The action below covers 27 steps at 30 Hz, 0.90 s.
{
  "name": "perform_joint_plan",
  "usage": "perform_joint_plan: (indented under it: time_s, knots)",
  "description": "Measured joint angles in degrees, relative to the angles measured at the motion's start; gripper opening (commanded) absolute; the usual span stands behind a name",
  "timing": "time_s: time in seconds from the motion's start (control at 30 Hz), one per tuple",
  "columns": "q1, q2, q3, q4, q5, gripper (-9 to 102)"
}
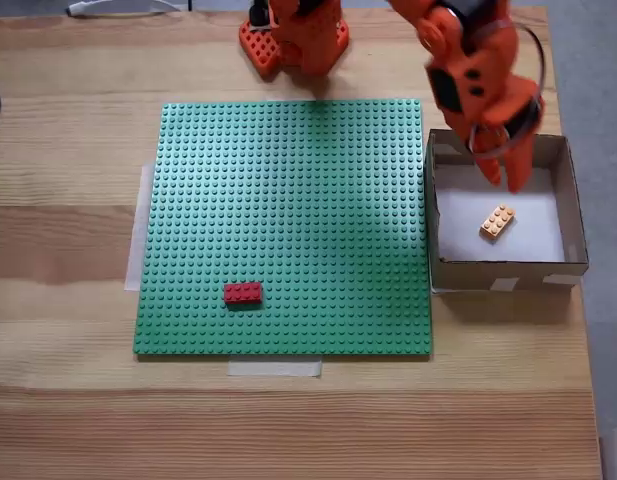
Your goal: Pick the yellow lego block and put it in the box.
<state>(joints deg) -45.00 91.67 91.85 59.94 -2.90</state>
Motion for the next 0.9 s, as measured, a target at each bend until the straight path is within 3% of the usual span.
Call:
perform_joint_plan:
  time_s: [0.2,0.5,0.6,0.67,0.9]
  knots:
    - [1.3,16.5,12.5,-4.0,-1.2,0]
    - [6.1,39.9,26.7,-7.7,-1.5,-1]
    - [13.7,48.4,31.2,-10.8,-1.3,-1]
    - [14.7,50.2,32.2,-12.3,-1.0,-1]
    - [32.3,53.2,38.0,-18.6,0.0,-1]
